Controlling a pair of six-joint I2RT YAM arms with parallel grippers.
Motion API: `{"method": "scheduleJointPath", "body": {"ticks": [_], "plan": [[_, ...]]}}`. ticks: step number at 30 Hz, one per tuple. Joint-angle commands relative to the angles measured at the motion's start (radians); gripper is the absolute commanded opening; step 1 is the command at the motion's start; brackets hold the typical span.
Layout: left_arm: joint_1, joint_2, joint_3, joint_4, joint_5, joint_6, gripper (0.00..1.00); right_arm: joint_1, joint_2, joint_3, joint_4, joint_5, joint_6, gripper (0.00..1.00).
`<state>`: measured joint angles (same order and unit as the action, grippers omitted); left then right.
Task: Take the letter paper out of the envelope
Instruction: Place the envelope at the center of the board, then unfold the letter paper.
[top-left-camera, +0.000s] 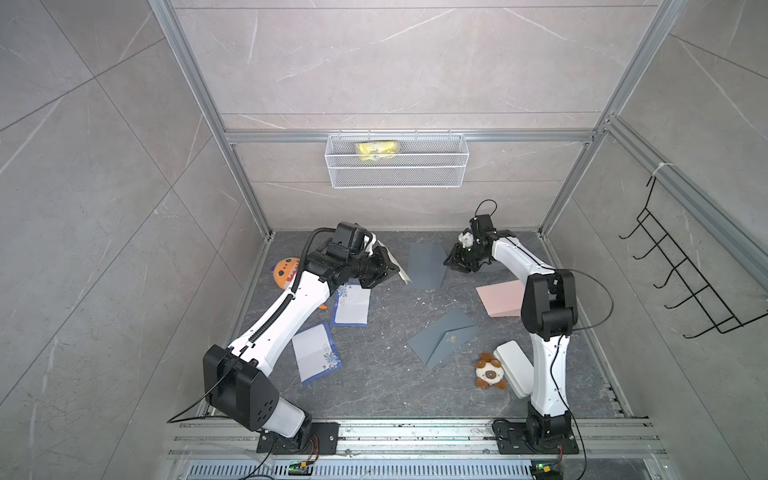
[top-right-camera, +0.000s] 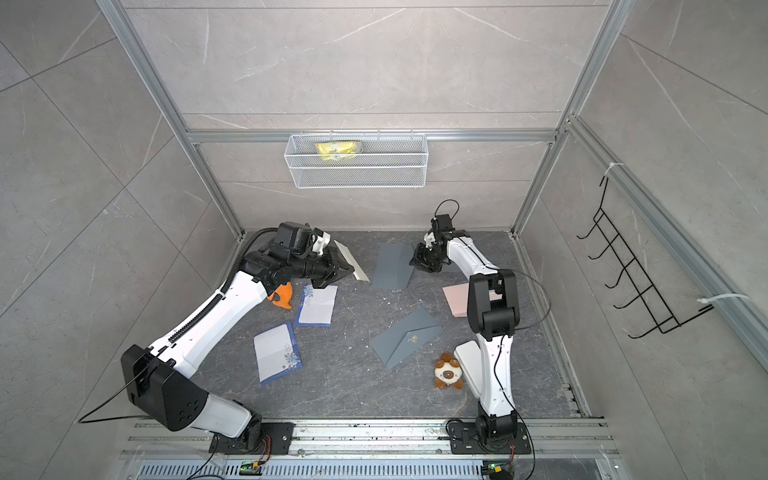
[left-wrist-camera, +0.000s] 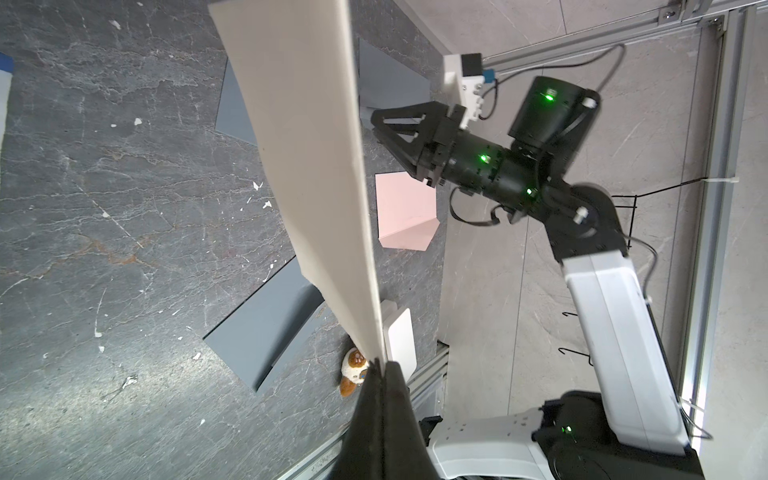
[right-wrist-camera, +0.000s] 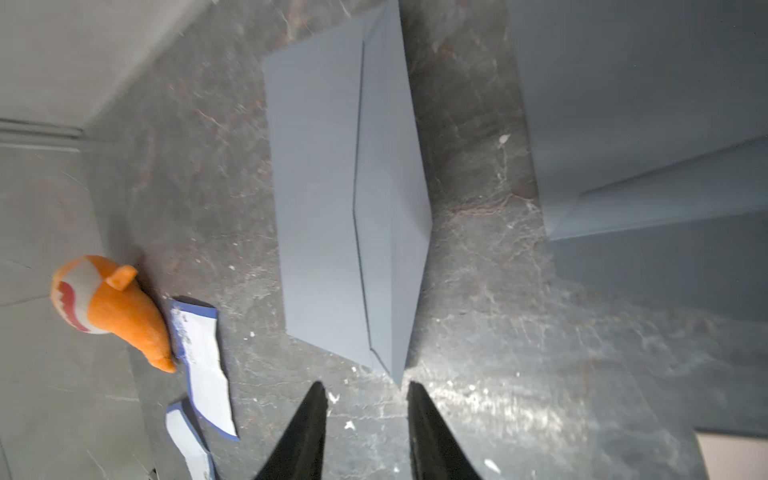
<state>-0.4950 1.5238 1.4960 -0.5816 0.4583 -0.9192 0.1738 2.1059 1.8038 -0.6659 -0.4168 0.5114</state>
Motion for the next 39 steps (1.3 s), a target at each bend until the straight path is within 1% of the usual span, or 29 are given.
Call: {"method": "scheduleJointPath", "body": {"ticks": [1, 3, 7, 10, 14, 17, 21, 29, 39], "plan": [[-0.001, 0.023, 0.065, 0.003, 0.053, 0.019, 0.0, 0.006, -0.221, -0.135, 0.125, 0.032, 0.174, 0.38], [0.002, 0.043, 0.09, 0.015, 0.071, 0.011, 0.0, 0.006, -0.338, -0.254, 0.238, -0.001, 0.305, 0.4], [0.002, 0.09, 0.158, 0.045, 0.105, -0.012, 0.0, 0.007, -0.555, -0.495, 0.451, -0.056, 0.576, 0.5], [0.001, 0.125, 0.204, 0.08, 0.13, -0.044, 0.0, 0.011, -0.681, -0.622, 0.523, -0.074, 0.714, 0.54], [0.001, 0.165, 0.233, 0.171, 0.162, -0.114, 0.0, 0.059, -0.82, -0.776, 0.622, -0.035, 0.871, 0.61], [-0.012, 0.191, 0.254, 0.208, 0.172, -0.144, 0.0, 0.119, -0.875, -0.865, 0.737, 0.038, 0.97, 0.63], [-0.032, 0.21, 0.271, 0.218, 0.174, -0.155, 0.0, 0.16, -0.874, -0.896, 0.841, 0.106, 1.008, 0.64], [-0.062, 0.21, 0.264, 0.233, 0.155, -0.167, 0.0, 0.176, -0.771, -0.882, 0.975, 0.115, 1.049, 0.64], [-0.071, 0.198, 0.243, 0.238, 0.148, -0.17, 0.0, 0.184, -0.699, -0.85, 1.03, 0.115, 1.07, 0.62]]}}
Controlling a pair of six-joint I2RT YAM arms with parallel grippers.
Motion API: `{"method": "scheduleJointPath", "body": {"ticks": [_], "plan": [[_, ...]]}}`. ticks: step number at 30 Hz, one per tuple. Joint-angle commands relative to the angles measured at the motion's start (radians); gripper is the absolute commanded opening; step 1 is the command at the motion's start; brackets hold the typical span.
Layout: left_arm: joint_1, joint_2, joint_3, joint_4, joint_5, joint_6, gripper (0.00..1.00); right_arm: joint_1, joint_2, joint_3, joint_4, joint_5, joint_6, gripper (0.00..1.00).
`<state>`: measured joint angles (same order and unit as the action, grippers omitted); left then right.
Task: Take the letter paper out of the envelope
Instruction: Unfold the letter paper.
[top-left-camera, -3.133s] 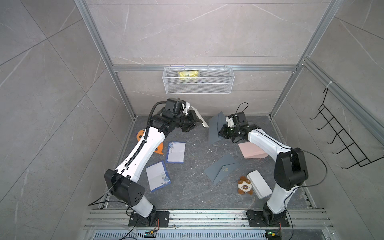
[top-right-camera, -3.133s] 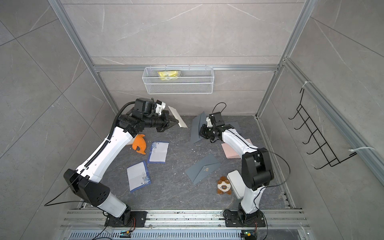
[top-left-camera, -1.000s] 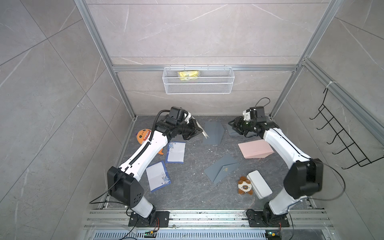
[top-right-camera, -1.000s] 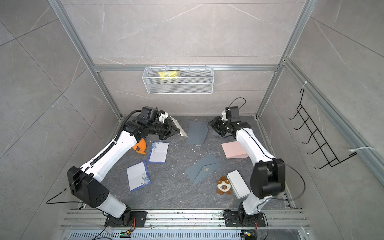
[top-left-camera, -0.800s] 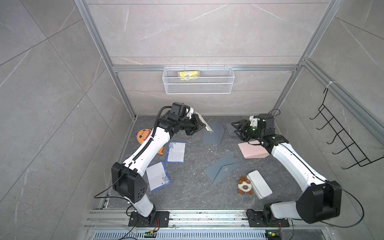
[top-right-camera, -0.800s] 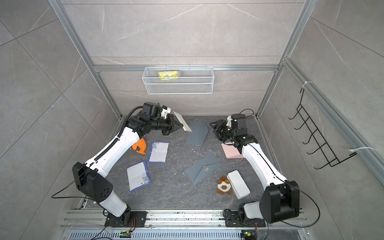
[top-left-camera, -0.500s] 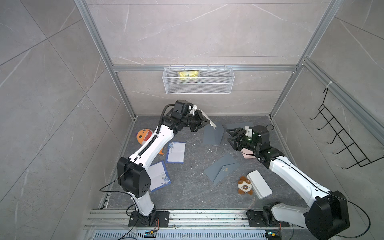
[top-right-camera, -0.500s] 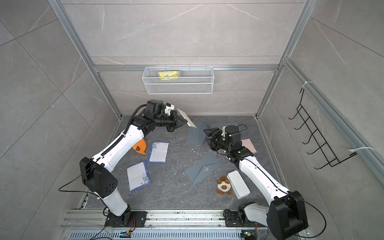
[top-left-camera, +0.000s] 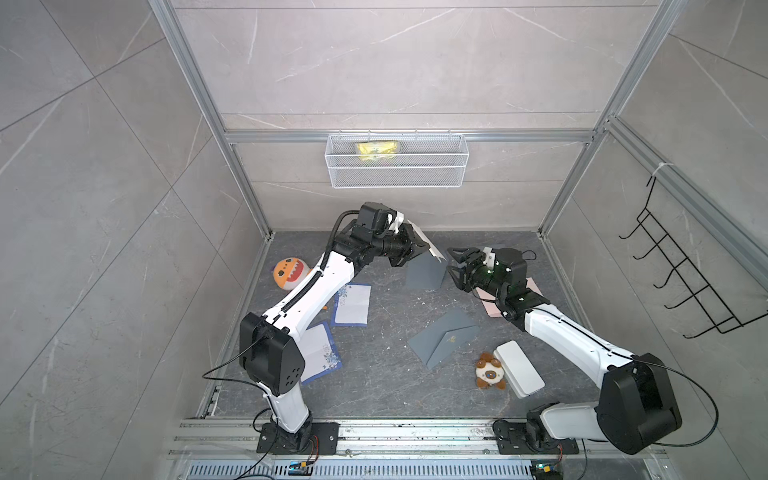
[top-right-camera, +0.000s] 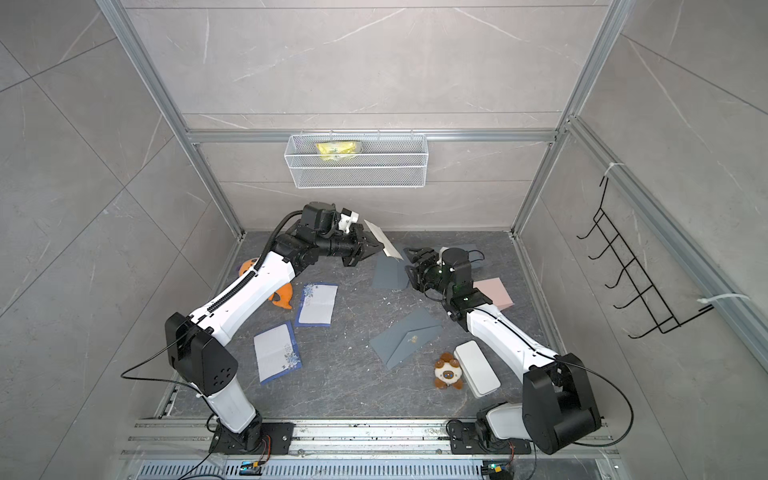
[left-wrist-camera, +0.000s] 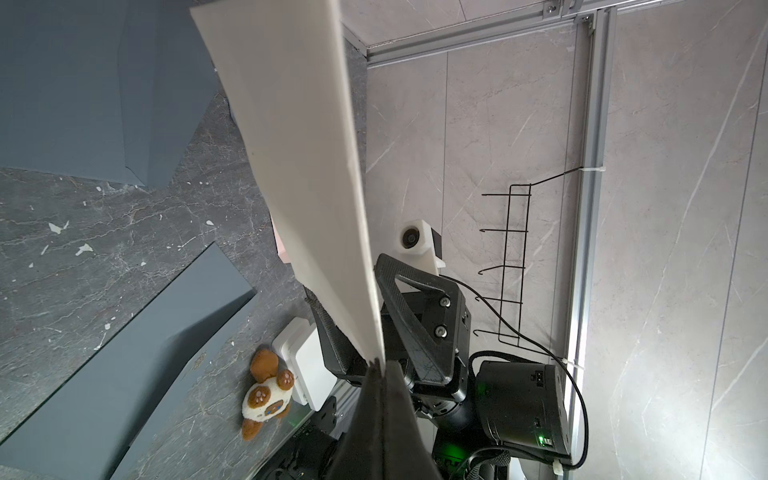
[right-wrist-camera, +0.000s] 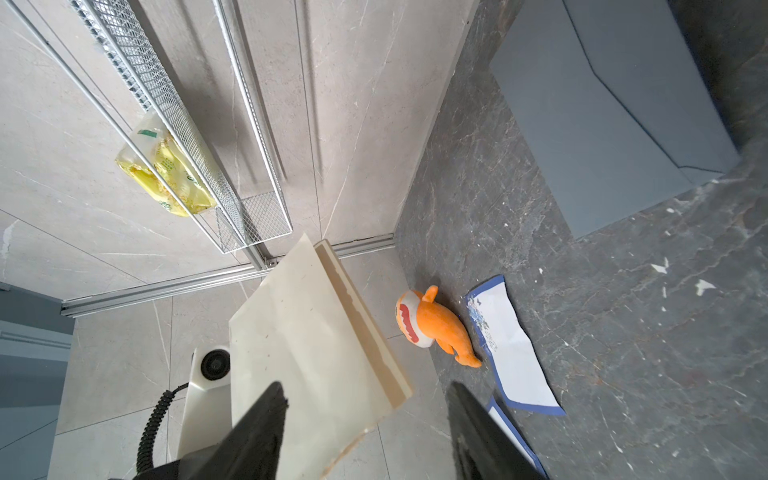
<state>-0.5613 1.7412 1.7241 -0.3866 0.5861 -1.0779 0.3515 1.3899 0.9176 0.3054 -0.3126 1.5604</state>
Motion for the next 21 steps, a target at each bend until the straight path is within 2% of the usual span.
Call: {"method": "scheduleJointPath", "body": {"ticks": [1, 21], "plan": [[-0.006, -0.017, 0.015, 0.044, 0.021, -0.011, 0.0, 0.007, 0.021, 0.042, 0.059, 0.01, 0.021, 0.62], [-0.017, -0.008, 0.0, 0.058, 0.027, -0.013, 0.0, 0.012, 0.052, 0.089, 0.098, 0.004, 0.059, 0.59]]}}
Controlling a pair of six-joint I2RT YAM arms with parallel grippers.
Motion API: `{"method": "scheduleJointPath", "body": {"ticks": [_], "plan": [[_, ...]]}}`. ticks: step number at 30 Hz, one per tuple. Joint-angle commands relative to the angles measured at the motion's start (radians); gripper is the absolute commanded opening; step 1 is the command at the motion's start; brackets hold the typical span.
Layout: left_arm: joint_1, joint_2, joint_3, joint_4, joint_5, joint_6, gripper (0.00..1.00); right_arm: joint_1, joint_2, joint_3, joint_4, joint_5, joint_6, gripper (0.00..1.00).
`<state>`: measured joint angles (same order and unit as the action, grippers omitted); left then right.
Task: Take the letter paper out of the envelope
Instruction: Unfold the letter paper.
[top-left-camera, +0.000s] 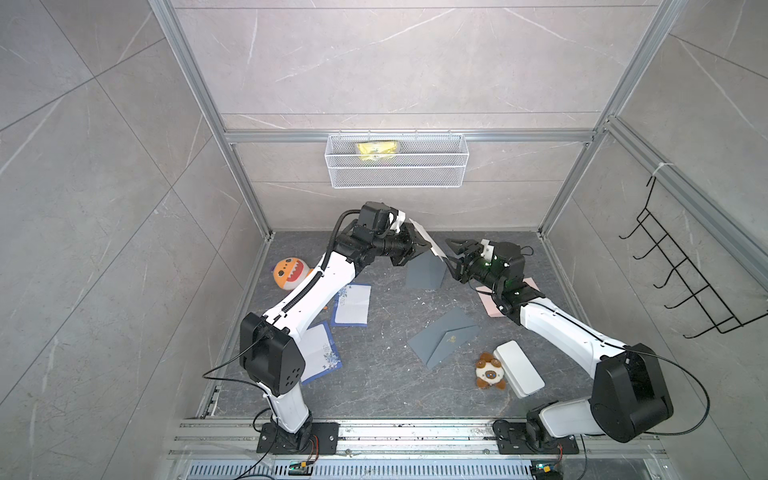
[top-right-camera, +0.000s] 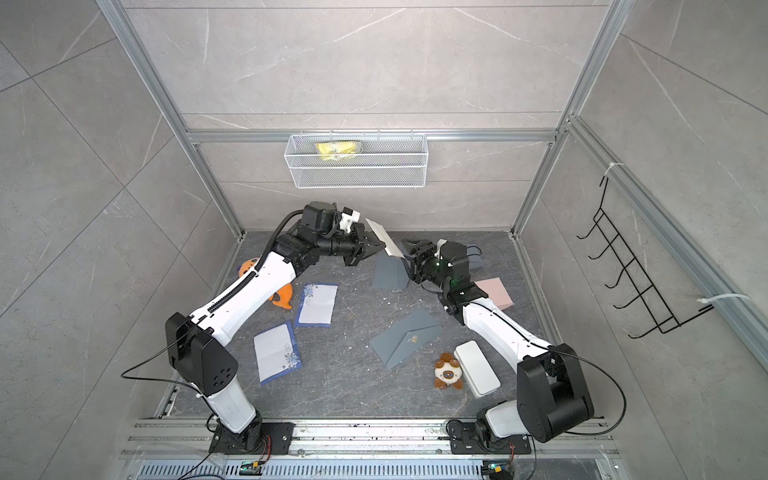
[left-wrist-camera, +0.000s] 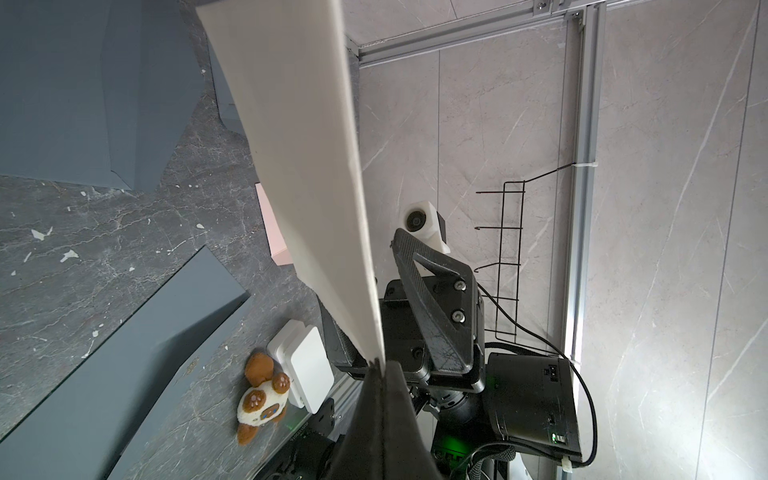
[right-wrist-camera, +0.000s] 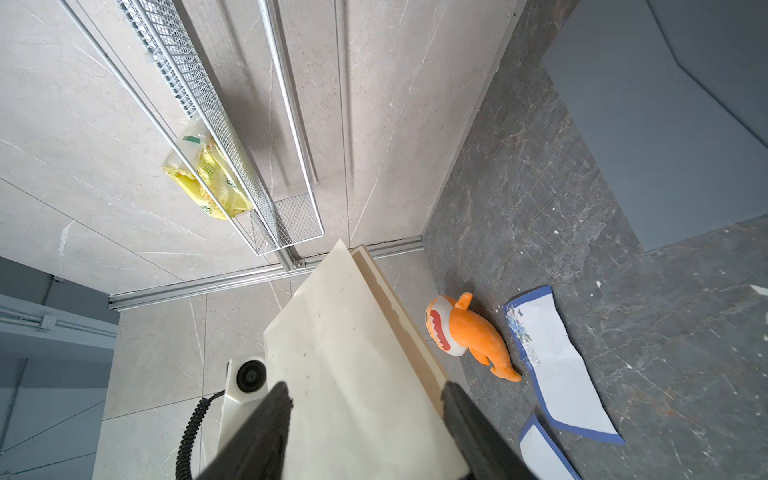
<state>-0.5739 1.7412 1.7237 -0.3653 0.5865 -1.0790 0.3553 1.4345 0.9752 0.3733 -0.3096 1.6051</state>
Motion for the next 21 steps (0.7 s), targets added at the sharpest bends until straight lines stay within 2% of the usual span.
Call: {"method": "scheduleJointPath", "body": {"ticks": [1, 21], "plan": [[-0.006, -0.008, 0.0, 0.036, 0.026, -0.012, 0.0, 0.008, 0.007, 0.032, 0.031, 0.001, 0.016, 0.59], [-0.011, -0.004, -0.031, 0.049, 0.021, -0.007, 0.0, 0.008, -0.022, 0.048, 0.067, 0.017, 0.073, 0.56]]}}
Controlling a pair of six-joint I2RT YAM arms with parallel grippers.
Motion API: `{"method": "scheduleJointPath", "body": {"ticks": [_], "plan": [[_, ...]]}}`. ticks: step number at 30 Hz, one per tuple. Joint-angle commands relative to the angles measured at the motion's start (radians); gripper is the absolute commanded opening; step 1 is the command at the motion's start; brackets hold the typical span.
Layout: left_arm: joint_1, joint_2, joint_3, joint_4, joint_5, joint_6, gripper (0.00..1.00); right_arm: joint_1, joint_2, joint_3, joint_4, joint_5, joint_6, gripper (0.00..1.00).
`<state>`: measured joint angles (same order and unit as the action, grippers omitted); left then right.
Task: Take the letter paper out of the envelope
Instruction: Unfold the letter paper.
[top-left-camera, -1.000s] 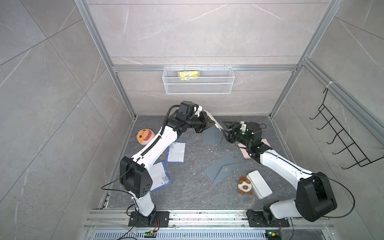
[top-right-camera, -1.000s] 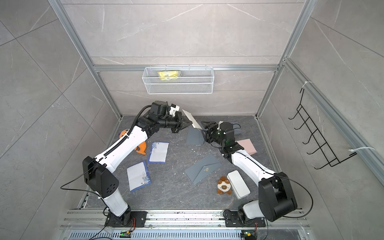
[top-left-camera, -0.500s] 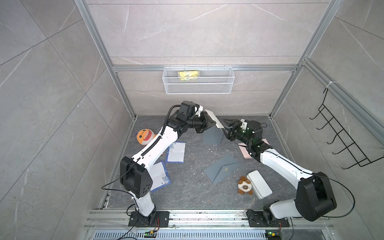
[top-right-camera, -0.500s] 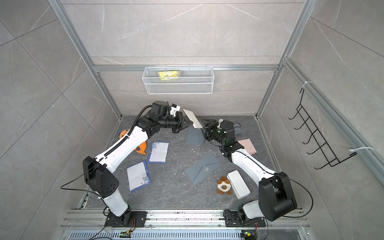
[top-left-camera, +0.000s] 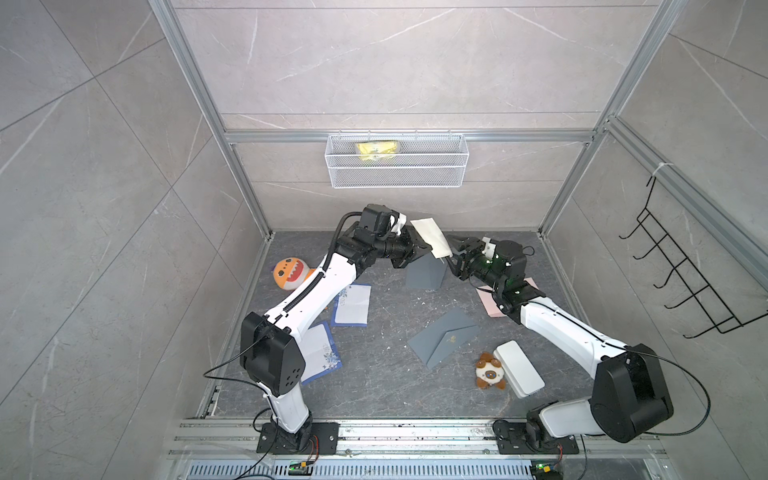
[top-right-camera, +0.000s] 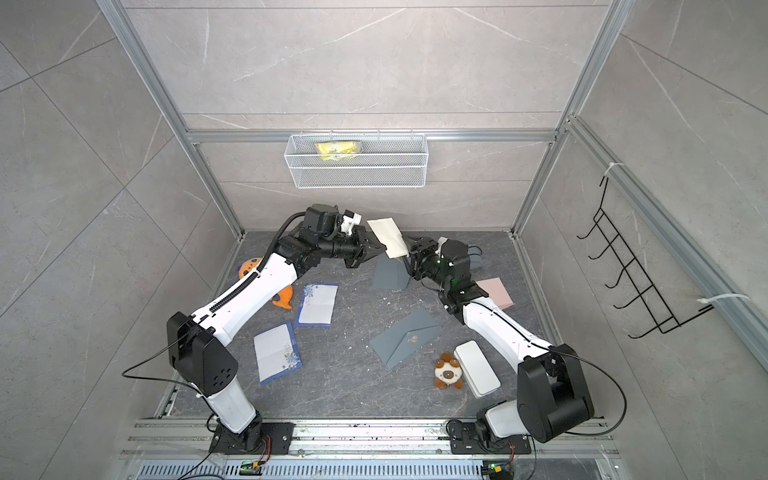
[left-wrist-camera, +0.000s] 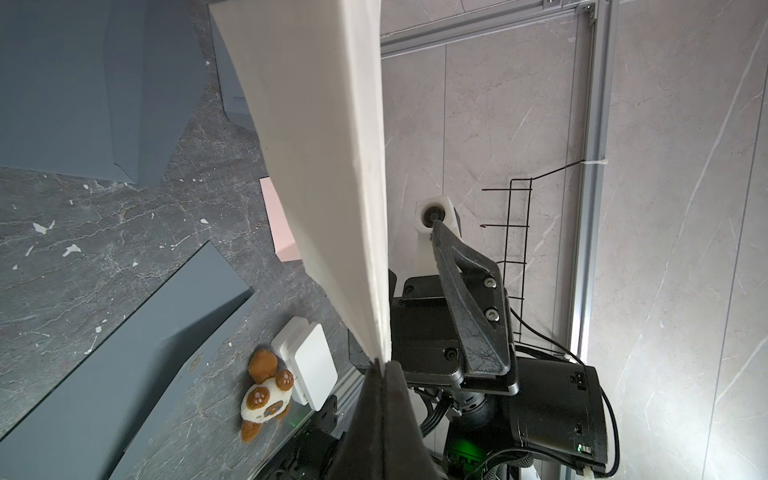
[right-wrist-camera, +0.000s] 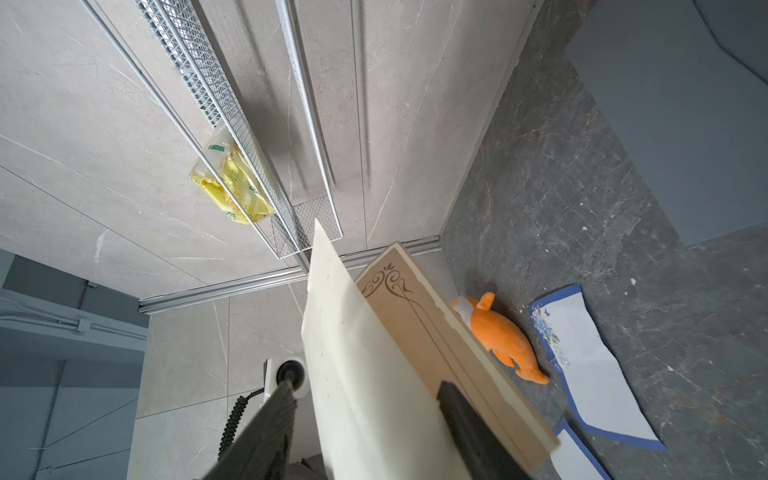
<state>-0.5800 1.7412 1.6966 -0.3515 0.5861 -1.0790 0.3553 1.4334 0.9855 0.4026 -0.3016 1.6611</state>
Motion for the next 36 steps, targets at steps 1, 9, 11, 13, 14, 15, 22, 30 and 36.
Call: {"method": "scheduleJointPath", "body": {"ticks": [1, 9, 11, 13, 14, 15, 22, 30, 36], "plan": [[-0.005, -0.003, -0.006, 0.036, 0.021, -0.007, 0.0, 0.008, -0.021, 0.04, 0.038, 0.009, 0.017, 0.56], [-0.008, -0.004, -0.014, 0.039, 0.019, -0.006, 0.0, 0.012, -0.026, 0.048, 0.053, 0.015, 0.031, 0.55], [-0.009, -0.001, -0.014, 0.041, 0.018, -0.006, 0.0, 0.015, -0.023, 0.049, 0.068, 0.019, 0.044, 0.55], [-0.013, 0.002, -0.014, 0.042, 0.018, -0.006, 0.0, 0.023, -0.018, 0.05, 0.086, 0.025, 0.055, 0.55], [-0.014, 0.004, -0.015, 0.042, 0.018, -0.004, 0.0, 0.027, -0.018, 0.051, 0.092, 0.028, 0.059, 0.55], [-0.014, 0.006, -0.015, 0.044, 0.017, -0.004, 0.0, 0.032, -0.016, 0.051, 0.098, 0.033, 0.064, 0.55], [-0.017, 0.01, -0.015, 0.051, 0.012, -0.004, 0.0, 0.059, -0.007, 0.062, 0.101, 0.039, 0.064, 0.56], [-0.018, 0.01, -0.006, 0.052, 0.013, -0.004, 0.0, 0.065, 0.008, 0.074, 0.069, 0.021, 0.042, 0.54], [-0.022, 0.014, -0.008, 0.051, 0.016, -0.004, 0.0, 0.075, 0.033, 0.105, 0.057, 0.006, 0.029, 0.49]]}}
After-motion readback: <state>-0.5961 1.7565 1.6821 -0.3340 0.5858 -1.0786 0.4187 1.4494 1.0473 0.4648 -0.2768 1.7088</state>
